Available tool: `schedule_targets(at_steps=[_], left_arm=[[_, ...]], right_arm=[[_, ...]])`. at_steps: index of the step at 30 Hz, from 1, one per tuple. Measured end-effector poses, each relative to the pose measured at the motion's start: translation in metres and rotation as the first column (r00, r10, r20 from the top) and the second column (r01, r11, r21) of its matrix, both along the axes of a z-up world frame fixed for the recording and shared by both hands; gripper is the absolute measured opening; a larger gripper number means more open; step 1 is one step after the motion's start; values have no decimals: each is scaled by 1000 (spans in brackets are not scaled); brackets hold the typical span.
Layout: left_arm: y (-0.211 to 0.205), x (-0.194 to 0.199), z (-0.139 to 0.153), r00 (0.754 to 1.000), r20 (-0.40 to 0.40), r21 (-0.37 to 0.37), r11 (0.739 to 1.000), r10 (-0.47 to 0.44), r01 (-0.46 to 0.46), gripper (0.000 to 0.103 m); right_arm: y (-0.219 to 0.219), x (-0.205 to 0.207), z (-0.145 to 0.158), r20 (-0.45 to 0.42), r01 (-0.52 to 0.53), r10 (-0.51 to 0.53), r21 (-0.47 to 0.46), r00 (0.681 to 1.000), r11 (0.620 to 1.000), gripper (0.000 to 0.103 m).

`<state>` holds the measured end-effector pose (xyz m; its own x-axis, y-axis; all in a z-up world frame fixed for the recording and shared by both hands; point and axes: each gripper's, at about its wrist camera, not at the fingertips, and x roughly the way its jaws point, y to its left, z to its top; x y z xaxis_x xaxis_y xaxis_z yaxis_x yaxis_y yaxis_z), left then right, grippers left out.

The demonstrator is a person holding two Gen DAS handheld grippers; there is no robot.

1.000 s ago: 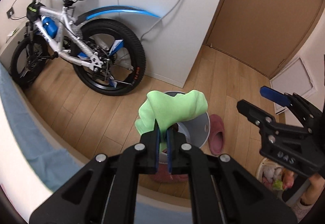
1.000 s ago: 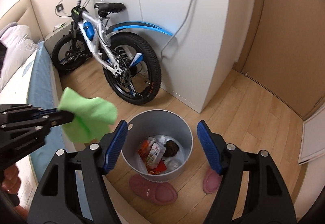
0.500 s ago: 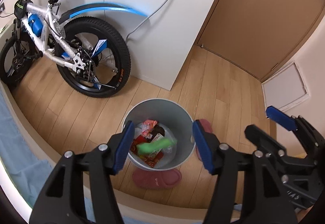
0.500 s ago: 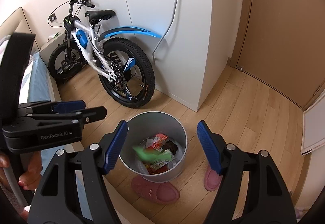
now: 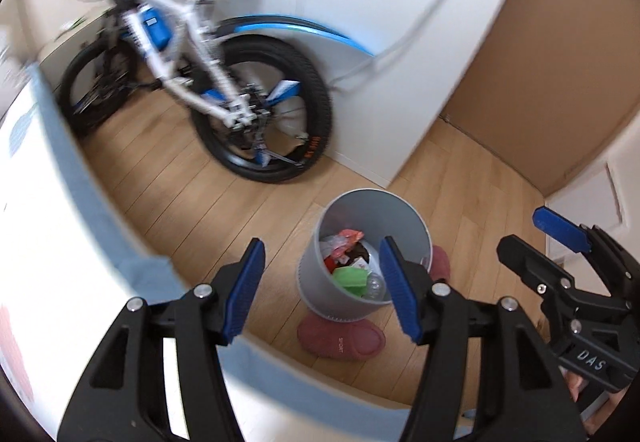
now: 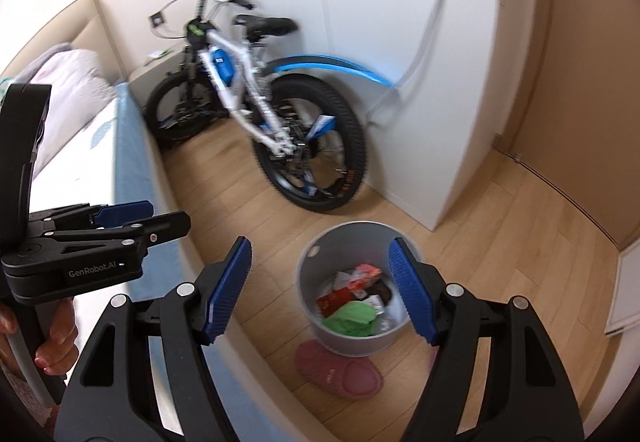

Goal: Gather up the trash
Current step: 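Open the right tool over the bin while the left tool releases the green cloth into it, then move both open tools back over the trash on the bed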

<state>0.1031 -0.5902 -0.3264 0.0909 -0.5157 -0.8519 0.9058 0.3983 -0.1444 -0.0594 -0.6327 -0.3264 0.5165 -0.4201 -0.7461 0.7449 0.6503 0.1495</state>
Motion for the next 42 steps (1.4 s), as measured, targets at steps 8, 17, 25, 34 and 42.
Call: schedule_targets(at_steps=[8,17,25,34,42], left_arm=[[107,26,30,979,58,-13,981,194,-194,60],[265,49,68,891,106,-54,898,441,-437,60],[416,60,91,747,181,-69,766,640,-639,60],[572,55,89,556,192,-62,575,809,-816,60],[635,49,65,481,171,-39,494,860,-869,60]], right_arm=[[76,43,31,15,-177,178,-34,984,984,68],[204,104,72,53,-426,432,-89,900,900,68],[340,156,92,66,-642,649,-105,758,760,68],[475,189,94,53,-811,816,-91,575,578,68],[546,209,72,5,-878,881,-69,474,473,68]])
